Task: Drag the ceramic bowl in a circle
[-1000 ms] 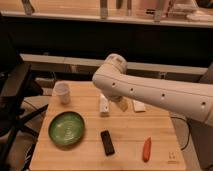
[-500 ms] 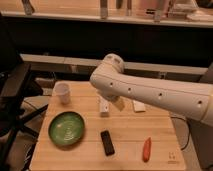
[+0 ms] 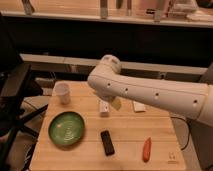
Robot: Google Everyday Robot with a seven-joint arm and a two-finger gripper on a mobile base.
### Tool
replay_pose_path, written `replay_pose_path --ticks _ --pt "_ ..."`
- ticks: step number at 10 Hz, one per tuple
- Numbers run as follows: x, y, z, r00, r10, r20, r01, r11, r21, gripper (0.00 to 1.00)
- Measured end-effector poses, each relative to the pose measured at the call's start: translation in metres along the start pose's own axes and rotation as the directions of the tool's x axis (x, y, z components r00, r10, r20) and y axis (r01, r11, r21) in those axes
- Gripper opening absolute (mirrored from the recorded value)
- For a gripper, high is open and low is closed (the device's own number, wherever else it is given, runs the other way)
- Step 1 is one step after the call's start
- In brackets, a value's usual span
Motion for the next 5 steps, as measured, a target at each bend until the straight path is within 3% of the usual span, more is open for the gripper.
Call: replay_pose_path --ticks 5 --pt "-0.013 -0.017 0.006 0.998 -0.064 0.021 0.063 0.998 0.026 0.80"
